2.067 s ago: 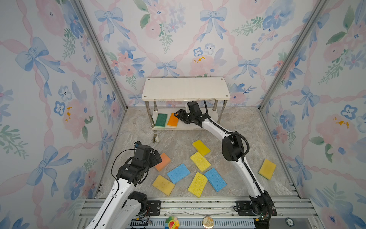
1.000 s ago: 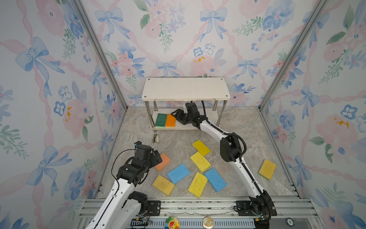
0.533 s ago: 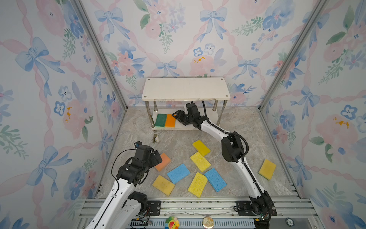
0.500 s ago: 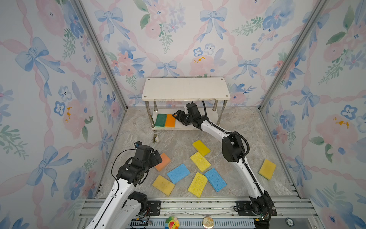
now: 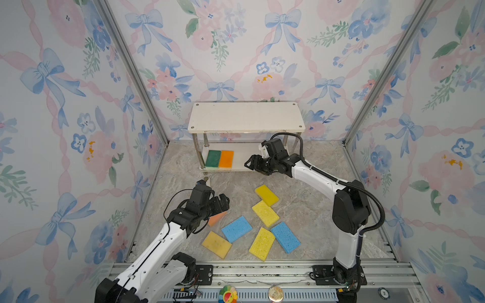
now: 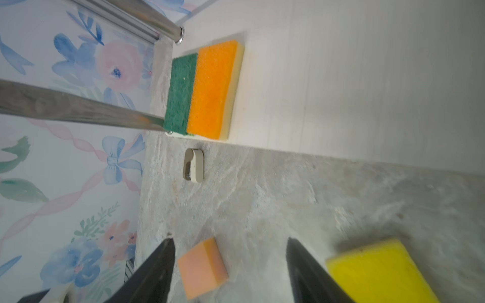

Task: Place and organize the cleaning sponges onto the shelf
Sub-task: 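Move the right gripper down to the blue sponge while the left gripper rises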

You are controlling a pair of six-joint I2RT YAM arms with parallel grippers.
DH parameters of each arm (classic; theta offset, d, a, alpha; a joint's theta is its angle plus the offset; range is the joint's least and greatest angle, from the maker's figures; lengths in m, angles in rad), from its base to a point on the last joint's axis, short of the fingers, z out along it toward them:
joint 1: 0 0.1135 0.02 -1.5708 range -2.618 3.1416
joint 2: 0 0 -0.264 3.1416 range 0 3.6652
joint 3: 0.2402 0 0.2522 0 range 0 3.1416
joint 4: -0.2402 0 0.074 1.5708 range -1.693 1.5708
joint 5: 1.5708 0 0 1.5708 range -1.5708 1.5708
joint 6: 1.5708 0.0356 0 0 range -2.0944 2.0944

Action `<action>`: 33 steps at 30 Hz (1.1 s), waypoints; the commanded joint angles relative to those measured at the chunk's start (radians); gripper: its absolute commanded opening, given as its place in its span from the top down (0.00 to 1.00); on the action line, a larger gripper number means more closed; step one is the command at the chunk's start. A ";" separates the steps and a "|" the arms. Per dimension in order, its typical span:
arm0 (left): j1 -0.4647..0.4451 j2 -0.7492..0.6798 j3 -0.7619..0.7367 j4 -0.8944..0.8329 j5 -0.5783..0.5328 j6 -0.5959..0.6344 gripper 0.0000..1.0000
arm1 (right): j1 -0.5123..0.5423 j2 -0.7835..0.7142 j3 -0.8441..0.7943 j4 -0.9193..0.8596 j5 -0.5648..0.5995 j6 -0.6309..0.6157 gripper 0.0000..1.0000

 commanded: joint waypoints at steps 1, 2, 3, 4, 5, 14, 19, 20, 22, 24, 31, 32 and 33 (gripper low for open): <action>-0.014 0.139 0.067 0.098 0.162 0.019 0.02 | -0.037 -0.159 -0.101 -0.320 -0.014 -0.191 0.31; -0.018 0.177 0.076 0.118 0.195 0.024 0.02 | -0.050 -0.205 -0.139 -0.380 -0.032 -0.223 0.31; -0.021 0.209 0.081 0.142 0.222 0.023 0.02 | -0.064 -0.238 -0.174 -0.442 -0.041 -0.249 0.31; -0.026 0.229 0.083 0.163 0.239 0.020 0.02 | -0.072 -0.286 -0.210 -0.483 -0.041 -0.264 0.32; -0.030 0.249 0.082 0.190 0.259 0.011 0.02 | -0.077 -0.327 -0.256 -0.512 -0.039 -0.276 0.33; -0.060 0.366 0.093 0.305 0.373 -0.048 0.02 | -0.082 -0.463 -0.546 -0.529 -0.111 -0.283 0.36; -0.071 0.368 0.089 0.306 0.374 -0.056 0.02 | -0.064 -0.471 -0.621 -0.585 -0.137 -0.351 0.39; -0.072 0.367 0.086 0.305 0.376 -0.056 0.02 | -0.062 -0.471 -0.639 -0.577 -0.141 -0.351 0.40; -0.073 0.358 0.081 0.305 0.373 -0.060 0.02 | -0.057 -0.469 -0.668 -0.547 -0.142 -0.345 0.44; -0.072 0.348 0.072 0.303 0.370 -0.063 0.02 | -0.053 -0.457 -0.694 -0.501 -0.152 -0.325 0.46; -0.070 0.333 0.059 0.303 0.382 -0.055 0.02 | 0.008 -0.353 -0.730 -0.431 -0.124 -0.306 0.47; -0.071 0.329 0.056 0.302 0.385 -0.053 0.02 | 0.008 -0.344 -0.736 -0.423 -0.116 -0.304 0.48; -0.069 0.325 0.053 0.303 0.388 -0.051 0.02 | 0.008 -0.340 -0.739 -0.420 -0.104 -0.302 0.48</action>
